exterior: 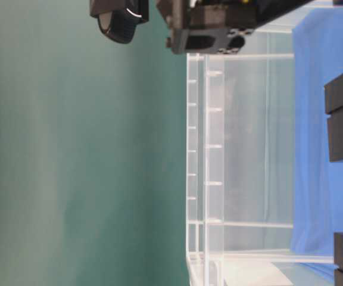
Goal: Take the box out of the case with the right arm.
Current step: 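Lower the box onto the table and open the right gripper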
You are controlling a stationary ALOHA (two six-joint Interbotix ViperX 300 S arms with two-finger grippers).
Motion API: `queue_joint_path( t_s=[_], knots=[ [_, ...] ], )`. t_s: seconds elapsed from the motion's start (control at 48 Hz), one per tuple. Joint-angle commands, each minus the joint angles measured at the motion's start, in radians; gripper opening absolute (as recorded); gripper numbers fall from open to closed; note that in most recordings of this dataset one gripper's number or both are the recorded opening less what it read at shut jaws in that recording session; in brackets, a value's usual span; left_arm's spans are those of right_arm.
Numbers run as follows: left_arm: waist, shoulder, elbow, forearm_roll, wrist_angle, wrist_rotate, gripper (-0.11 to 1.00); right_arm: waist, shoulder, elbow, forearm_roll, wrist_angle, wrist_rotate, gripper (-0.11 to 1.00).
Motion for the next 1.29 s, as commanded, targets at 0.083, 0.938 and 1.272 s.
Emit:
queue_joint_path(
  t_s=[0.083, 0.938, 1.272],
  knots=[
    [-0.002, 0.008, -0.014, 0.0, -0.006, -0.003, 0.0, 0.002, -0.018, -0.021, 0.002, -0.003, 0.0, 0.89],
    [-0.002, 0.008, -0.014, 0.002, -0.006, -0.002, 0.0, 0.0, -0.091, -0.325, -0.031, 0.38, -0.02, 0.88],
    [-0.002, 0.009, -0.014, 0.0, -0.006, -0.002, 0.0, -0.005, -0.092, -0.36, -0.061, 0.405, -0.046, 0.88]
  ],
)
